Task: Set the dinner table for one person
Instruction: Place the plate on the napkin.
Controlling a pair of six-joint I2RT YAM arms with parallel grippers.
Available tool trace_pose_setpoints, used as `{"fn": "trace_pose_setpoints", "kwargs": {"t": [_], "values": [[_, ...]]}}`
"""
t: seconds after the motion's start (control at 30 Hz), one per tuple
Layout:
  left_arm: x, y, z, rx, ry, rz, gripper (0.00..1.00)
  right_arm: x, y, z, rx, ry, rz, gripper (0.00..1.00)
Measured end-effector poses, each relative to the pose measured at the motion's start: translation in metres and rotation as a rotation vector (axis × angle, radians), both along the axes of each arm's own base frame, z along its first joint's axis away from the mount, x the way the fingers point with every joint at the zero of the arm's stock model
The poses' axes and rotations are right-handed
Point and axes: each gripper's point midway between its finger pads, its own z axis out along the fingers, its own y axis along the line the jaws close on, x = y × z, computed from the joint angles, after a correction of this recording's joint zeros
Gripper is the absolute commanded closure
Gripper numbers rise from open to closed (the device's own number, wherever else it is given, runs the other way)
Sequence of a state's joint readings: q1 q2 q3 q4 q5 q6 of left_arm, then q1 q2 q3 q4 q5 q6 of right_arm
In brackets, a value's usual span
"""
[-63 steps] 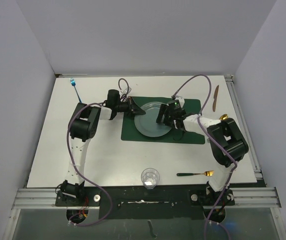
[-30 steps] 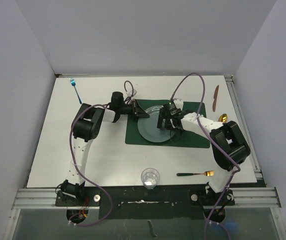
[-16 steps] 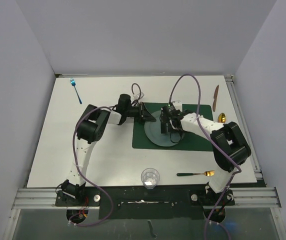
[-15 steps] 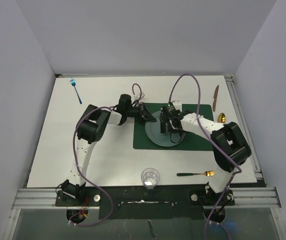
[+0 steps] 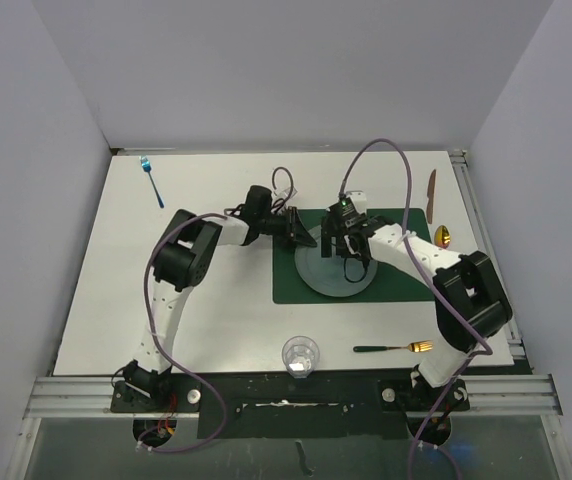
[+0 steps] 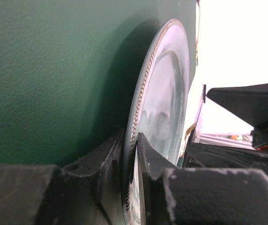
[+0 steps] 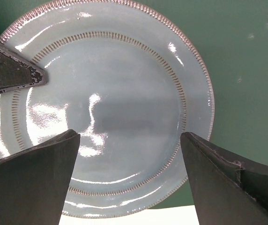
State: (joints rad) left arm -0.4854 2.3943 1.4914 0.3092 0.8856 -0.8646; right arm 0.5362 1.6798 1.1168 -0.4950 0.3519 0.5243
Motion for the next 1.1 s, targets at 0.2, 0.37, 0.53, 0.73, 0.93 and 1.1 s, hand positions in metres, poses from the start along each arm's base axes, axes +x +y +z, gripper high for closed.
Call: {"fn": "trace_pose_setpoints", "kwargs": {"t": [0.2, 0.37, 0.53, 0.73, 0.93, 1.1], "values": [[0.003, 0.016, 0.003, 0.085, -0.008, 0.035, 0.75, 0.003, 0.003, 0.016, 0.026, -0.037, 0.011, 0.13], [0.02, 0.05, 0.01, 0.192, -0.043, 0.114, 0.69, 0.005, 0.003, 0.033, 0.06, -0.072, 0.021, 0.18], [0.037, 0.091, 0.021, 0.287, -0.075, 0.192, 0.69, 0.01, -0.003, 0.05, 0.126, -0.131, 0.005, 0.41], [0.038, 0.135, 0.018, 0.409, -0.063, 0.28, 0.69, 0.007, -0.019, 0.055, 0.143, -0.159, -0.022, 0.99], [-0.004, 0.15, 0.021, 0.523, -0.054, 0.308, 0.74, 0.008, -0.035, 0.048, 0.128, -0.158, -0.069, 1.0], [-0.033, 0.133, 0.043, 0.565, -0.132, 0.293, 0.76, 0.001, -0.048, 0.035, 0.112, -0.14, -0.094, 1.0]]}}
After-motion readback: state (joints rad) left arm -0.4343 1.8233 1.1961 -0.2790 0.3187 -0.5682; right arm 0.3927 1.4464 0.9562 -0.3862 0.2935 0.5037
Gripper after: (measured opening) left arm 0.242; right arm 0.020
